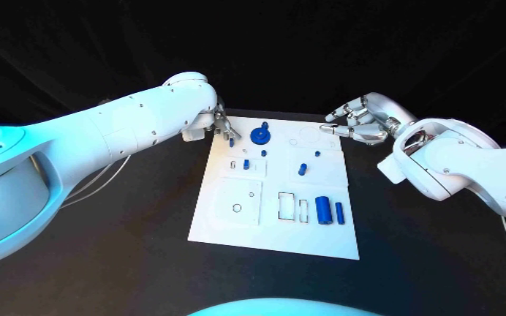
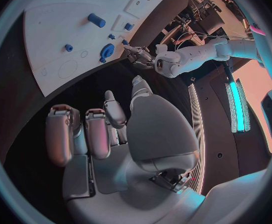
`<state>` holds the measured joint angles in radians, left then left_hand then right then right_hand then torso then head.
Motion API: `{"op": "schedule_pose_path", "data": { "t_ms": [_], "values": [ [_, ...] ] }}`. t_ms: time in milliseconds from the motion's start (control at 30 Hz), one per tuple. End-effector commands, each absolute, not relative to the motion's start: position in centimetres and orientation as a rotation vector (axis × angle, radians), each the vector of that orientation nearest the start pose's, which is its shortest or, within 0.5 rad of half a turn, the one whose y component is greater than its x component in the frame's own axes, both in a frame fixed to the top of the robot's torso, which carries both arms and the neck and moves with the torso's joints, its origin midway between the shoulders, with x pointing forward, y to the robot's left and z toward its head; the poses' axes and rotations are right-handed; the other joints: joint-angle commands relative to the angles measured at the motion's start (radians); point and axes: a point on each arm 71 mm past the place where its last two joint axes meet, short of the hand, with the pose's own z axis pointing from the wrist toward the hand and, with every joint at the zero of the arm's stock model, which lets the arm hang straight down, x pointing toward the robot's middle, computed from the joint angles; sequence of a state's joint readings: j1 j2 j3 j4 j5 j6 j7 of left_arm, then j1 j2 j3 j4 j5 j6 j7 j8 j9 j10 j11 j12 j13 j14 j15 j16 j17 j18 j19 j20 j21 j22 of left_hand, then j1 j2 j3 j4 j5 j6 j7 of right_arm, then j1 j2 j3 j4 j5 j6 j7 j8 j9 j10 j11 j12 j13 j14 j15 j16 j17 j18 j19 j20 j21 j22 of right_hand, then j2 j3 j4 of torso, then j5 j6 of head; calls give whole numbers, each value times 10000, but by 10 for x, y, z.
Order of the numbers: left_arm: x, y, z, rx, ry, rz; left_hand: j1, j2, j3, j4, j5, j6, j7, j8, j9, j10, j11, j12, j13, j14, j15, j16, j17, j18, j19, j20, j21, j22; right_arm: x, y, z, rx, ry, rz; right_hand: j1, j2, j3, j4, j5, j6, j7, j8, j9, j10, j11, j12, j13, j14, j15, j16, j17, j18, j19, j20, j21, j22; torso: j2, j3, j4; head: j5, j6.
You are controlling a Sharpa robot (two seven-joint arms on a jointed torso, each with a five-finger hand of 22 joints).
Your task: Assemble the parts on the task board
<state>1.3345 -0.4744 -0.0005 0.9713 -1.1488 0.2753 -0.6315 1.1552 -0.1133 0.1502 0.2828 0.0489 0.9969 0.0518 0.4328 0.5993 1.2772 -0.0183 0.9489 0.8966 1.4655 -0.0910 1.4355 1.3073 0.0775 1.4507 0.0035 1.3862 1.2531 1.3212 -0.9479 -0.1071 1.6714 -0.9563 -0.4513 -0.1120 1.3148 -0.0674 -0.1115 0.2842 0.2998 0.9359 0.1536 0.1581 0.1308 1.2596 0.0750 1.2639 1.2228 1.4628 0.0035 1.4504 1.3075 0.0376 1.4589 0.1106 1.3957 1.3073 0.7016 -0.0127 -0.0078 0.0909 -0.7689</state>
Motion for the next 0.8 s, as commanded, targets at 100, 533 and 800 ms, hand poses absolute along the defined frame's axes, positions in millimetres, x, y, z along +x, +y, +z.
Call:
{"op": "schedule_pose_path", "data": {
  "t_ms": [100, 533, 800],
  "values": [
    [586, 195, -176, -2444, 22827, -1051, 82, -18, -72, -12, 28, 60, 4, -37, -17, -57, -18, -14, 3, 635, 92, -44, 1121, -109, -7, 85, -1, 9, 472, -218, -144, 3161, 16558, 8583, -22, 116, -57, -24, 68, 43, -5, 46, 14, -17, -35, -35, -9, 563, -67, -67, 556, 104, -40, -56, -47, 1435, 3, 0, -4, -8, -4],
    [586, 194, -177, -2455, 22903, -1027, 242, 91, -69, -51, 29, 87, 4, -53, -42, -59, -18, -11, -14, 635, 92, -43, 1124, -111, -4, 90, 6, 23, 472, -218, -144, 3154, 16565, 8590, -22, 116, -57, -24, 68, 43, -5, 46, 14, -17, -35, -35, -9, 563, -67, -67, 556, 104, -40, -56, -47, 1435, 8, 0, -1, -4, -15],
    [587, 194, -177, -2556, 22919, -1052, 611, 440, 59, -178, 30, 113, -6, -96, -93, -54, -29, 8, -27, 635, 85, -44, 1126, -112, -3, 90, 12, 40, 472, -217, -144, 3148, 16565, 8596, -22, 116, -57, -24, 68, 43, -5, 46, 14, -17, -35, -35, -9, 563, -67, -67, 556, 104, -40, -56, -47, 1435, 6, -2, -2, 2, -33]
  ]
}}
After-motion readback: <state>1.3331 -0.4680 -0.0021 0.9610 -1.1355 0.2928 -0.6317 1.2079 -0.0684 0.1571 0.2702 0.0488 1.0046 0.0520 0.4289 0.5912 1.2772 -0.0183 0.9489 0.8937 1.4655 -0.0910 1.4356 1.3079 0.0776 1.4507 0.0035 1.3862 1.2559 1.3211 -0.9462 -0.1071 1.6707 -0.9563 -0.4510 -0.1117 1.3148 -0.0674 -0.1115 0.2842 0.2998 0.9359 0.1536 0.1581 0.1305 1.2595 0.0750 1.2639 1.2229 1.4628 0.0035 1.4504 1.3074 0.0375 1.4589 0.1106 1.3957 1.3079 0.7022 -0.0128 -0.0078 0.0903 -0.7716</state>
